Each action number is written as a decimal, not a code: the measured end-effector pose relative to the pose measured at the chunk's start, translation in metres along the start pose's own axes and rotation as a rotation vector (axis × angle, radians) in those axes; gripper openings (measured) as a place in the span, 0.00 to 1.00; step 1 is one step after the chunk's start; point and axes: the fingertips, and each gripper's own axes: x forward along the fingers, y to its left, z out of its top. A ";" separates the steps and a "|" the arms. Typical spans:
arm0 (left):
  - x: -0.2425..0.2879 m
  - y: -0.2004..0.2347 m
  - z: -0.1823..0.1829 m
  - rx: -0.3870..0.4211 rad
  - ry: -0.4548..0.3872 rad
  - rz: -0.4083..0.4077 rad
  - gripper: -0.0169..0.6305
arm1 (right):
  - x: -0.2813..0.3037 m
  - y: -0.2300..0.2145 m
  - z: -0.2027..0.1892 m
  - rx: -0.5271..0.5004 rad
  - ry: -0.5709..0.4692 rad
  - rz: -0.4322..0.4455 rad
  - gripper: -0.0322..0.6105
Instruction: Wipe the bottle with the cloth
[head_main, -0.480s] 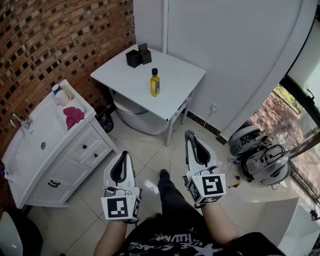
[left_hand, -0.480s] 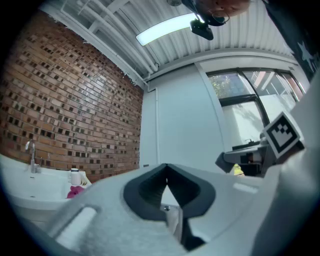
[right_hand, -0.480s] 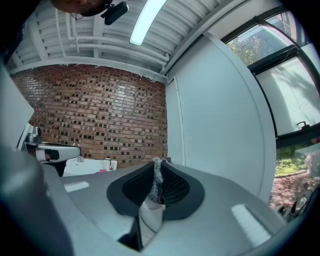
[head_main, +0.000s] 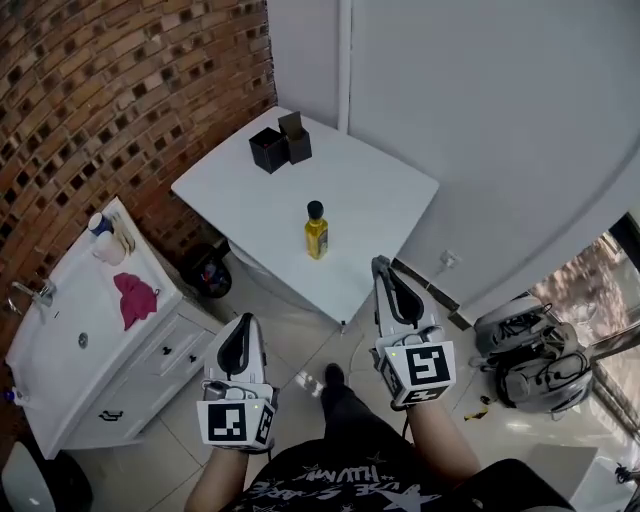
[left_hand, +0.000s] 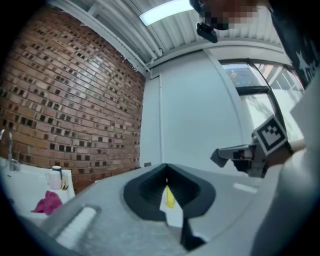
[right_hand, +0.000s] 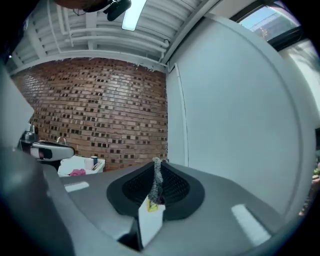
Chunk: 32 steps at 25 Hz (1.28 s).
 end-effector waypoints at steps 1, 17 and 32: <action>0.018 0.002 -0.001 0.007 0.008 -0.006 0.03 | 0.019 -0.006 0.001 -0.010 -0.001 0.014 0.11; 0.152 0.038 -0.030 -0.031 0.127 -0.020 0.03 | 0.161 0.042 -0.024 -0.414 0.222 0.426 0.11; 0.167 0.040 -0.042 -0.062 0.156 -0.112 0.03 | 0.180 0.055 -0.042 -0.408 0.354 0.428 0.11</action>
